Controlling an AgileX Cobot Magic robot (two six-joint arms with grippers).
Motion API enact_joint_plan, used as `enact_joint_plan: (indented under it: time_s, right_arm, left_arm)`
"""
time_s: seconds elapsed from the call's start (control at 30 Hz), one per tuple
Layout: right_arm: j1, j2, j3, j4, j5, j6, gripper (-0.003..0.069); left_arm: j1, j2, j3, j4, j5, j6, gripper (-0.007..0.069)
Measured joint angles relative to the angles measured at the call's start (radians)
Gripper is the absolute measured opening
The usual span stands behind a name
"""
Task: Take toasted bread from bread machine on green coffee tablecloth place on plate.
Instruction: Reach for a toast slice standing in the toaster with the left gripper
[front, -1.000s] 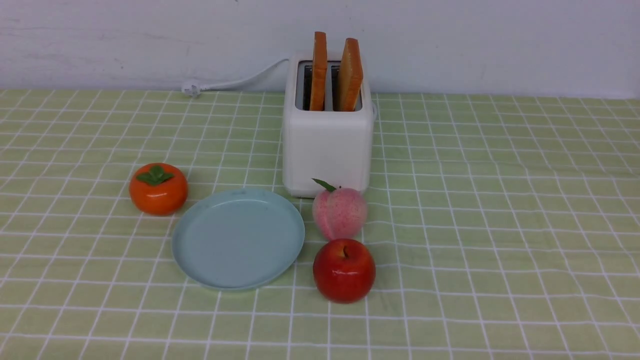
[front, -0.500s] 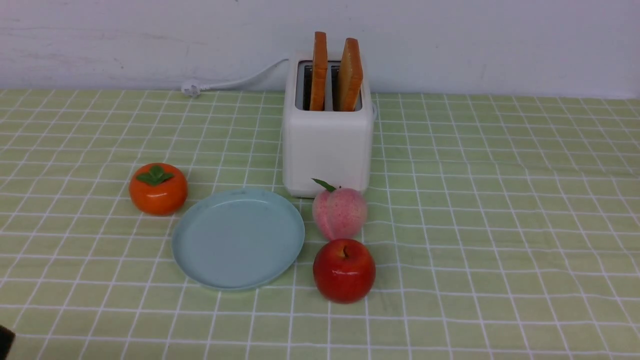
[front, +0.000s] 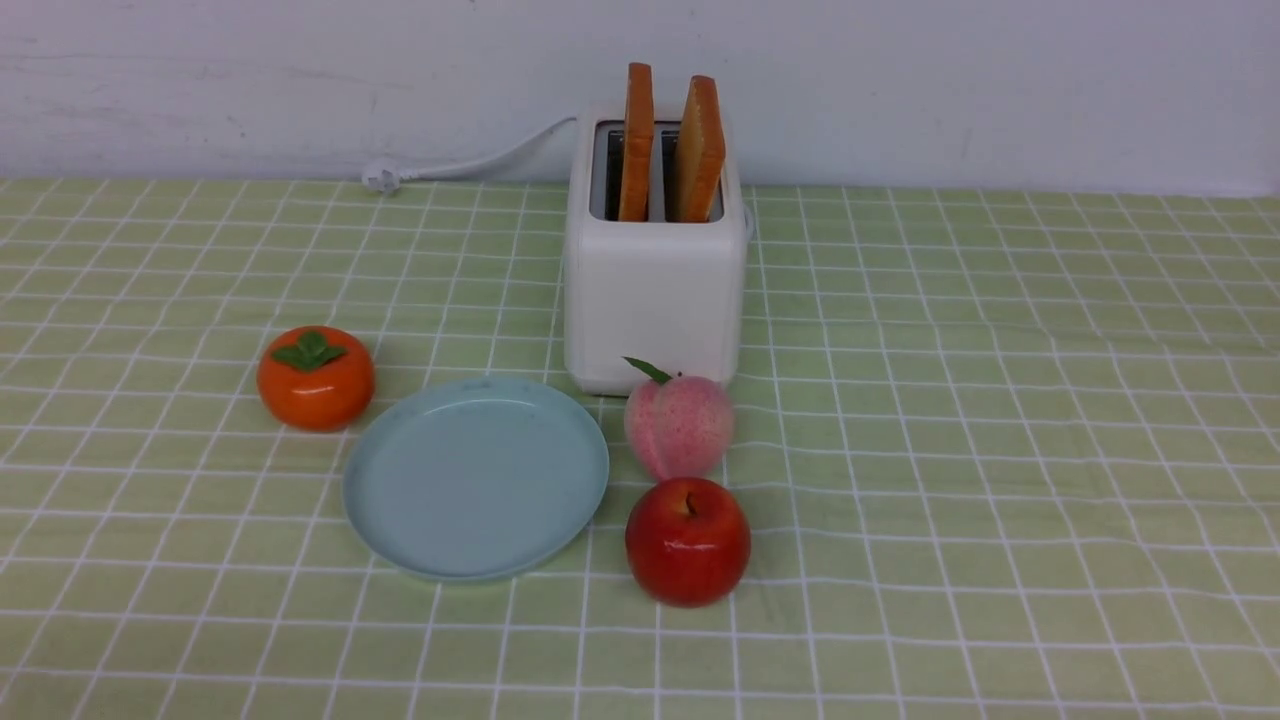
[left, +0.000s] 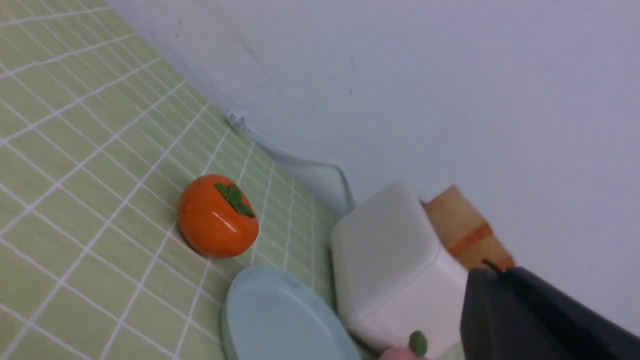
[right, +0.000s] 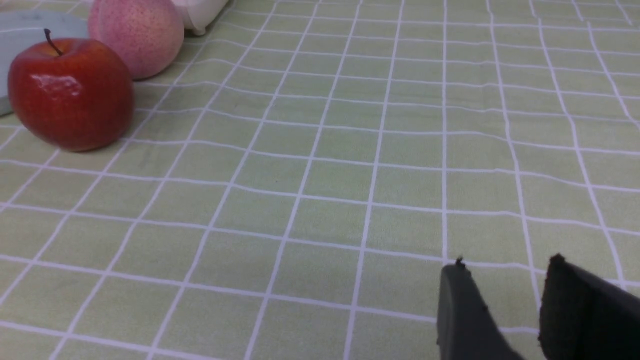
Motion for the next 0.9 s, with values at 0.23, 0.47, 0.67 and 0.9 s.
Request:
enact_joint_plan:
  time_s: [0.23,0.47,0.67,0.9]
  right_arm:
    - [0.000,0.000,0.006,0.000,-0.044,0.000,0.0240]
    - [0.000,0.000,0.013,0.177,-0.284,0.081,0.0240]
    - [0.000,0.000,0.013,0.390,-0.451,0.132,0.0240]
    - [0.000,0.038,-0.111,0.376,-0.210,0.067,0.0164]
  left_arm:
    - [-0.092,0.268,-0.234,0.066,0.055,0.154,-0.0013]
    - [-0.280,0.493,-0.305,0.066,-0.136,0.223,-0.0013]
    - [-0.495,0.808,-0.348,0.144,-0.518,0.228,-0.0006]
    - [-0.534,1.187,-0.512,0.224,-0.746,0.228,0.0178]
